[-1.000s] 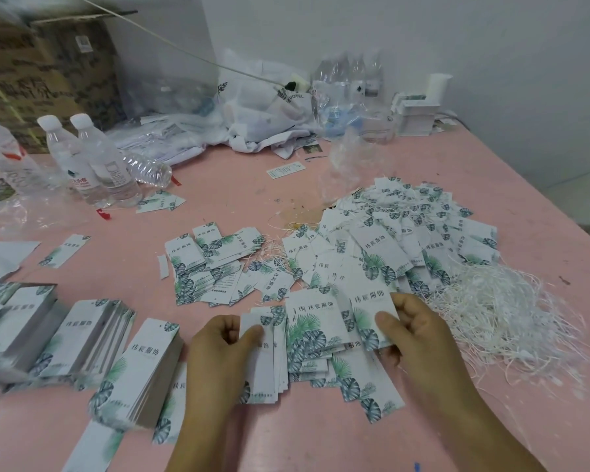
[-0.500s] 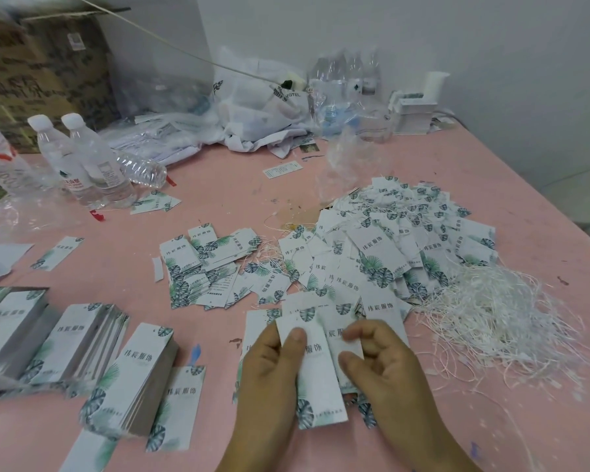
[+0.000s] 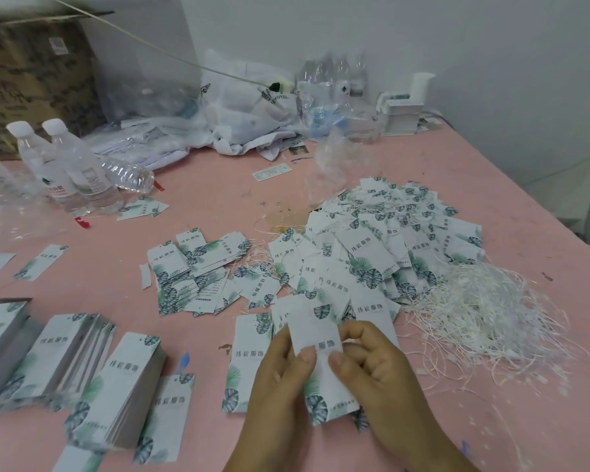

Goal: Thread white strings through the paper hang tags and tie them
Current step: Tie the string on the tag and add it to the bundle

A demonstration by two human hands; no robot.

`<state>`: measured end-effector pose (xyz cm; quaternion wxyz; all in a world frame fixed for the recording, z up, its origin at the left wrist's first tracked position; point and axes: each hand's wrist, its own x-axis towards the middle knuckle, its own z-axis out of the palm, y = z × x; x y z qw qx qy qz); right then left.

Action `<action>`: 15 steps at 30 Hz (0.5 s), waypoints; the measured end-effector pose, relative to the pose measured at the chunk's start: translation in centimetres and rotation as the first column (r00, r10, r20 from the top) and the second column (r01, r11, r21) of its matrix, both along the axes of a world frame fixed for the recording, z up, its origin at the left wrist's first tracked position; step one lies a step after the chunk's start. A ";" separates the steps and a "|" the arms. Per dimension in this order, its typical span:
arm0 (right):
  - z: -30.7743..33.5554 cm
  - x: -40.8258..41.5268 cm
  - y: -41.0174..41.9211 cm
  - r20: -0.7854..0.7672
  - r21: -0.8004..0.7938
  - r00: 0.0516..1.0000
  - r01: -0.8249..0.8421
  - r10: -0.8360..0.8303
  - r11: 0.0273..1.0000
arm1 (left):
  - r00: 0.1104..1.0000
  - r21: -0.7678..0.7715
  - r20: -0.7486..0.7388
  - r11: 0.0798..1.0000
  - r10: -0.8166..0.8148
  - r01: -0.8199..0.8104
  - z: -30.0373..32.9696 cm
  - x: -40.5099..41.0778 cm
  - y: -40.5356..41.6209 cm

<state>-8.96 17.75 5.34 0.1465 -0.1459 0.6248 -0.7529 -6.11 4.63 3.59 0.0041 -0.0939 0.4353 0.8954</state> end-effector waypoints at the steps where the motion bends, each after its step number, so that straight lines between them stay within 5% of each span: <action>1: -0.1 0.1 0.0 0.002 -0.003 0.999 -0.039 0.039 0.999 | 0.999 0.049 0.009 0.998 -0.048 0.048 -0.2 0.1 0.1; 4: -0.5 0.3 -0.1 0.014 0.054 0.992 -0.125 0.125 0.991 | 0.993 0.146 0.109 0.989 -0.051 0.035 -0.5 0.3 0.4; 7: -0.2 -0.4 0.8 -0.103 0.325 0.992 -0.034 0.072 0.945 | 0.989 0.175 0.144 0.984 0.018 -0.043 -0.6 0.1 0.6; 12: 1.6 -4.2 7.1 -0.286 0.564 0.895 0.445 -0.341 0.696 | 0.990 0.215 0.140 0.976 0.003 -0.033 -0.8 -0.2 0.9; 15: 1.4 -5.7 10.8 -0.206 0.792 0.945 0.313 -0.254 0.524 | 0.989 0.213 0.146 0.977 -0.010 -0.022 -0.9 -0.1 1.1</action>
